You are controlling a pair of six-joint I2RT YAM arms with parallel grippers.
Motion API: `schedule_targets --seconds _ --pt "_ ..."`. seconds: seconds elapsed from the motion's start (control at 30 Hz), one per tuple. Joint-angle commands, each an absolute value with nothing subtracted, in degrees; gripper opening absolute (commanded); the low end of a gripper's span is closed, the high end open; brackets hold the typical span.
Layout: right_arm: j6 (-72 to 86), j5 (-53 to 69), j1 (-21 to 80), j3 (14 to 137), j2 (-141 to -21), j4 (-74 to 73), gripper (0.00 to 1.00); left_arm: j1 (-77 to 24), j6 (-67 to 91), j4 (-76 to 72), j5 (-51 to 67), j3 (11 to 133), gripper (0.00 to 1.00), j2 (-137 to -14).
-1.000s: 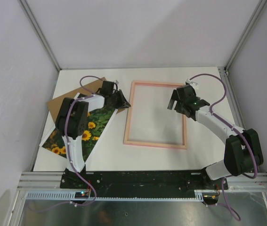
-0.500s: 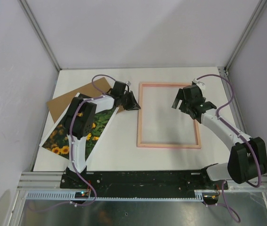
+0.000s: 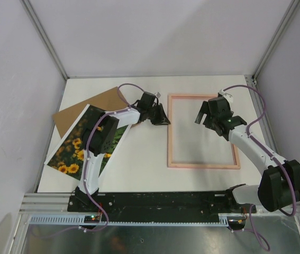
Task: Put the photo into the frame
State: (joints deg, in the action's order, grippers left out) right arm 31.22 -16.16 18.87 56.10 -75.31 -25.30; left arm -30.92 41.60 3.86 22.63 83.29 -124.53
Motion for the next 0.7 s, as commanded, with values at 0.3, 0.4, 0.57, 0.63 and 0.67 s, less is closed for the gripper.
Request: schedule_targets --seconds 0.3,0.4,0.57,0.63,0.67 --pt "30.03 -13.73 18.70 55.63 -72.45 -25.43 0.95 -33.32 40.45 6.03 23.33 86.63 0.42 -124.11" --pt "30.63 -11.51 19.71 55.84 -72.58 -23.78 0.96 -32.74 39.08 7.00 23.97 86.44 0.55 -120.11" --pt "33.11 -7.66 25.32 56.76 -76.36 -18.33 0.97 -27.47 38.22 9.04 21.85 79.52 0.66 -108.27" --pt "34.18 -4.86 29.20 57.74 -80.09 -14.43 0.97 -23.02 38.38 10.17 19.24 74.02 0.67 -101.05" --pt "34.71 -3.70 30.86 58.62 -81.97 -12.57 0.97 -19.90 38.62 10.62 18.32 71.29 0.67 -98.43"
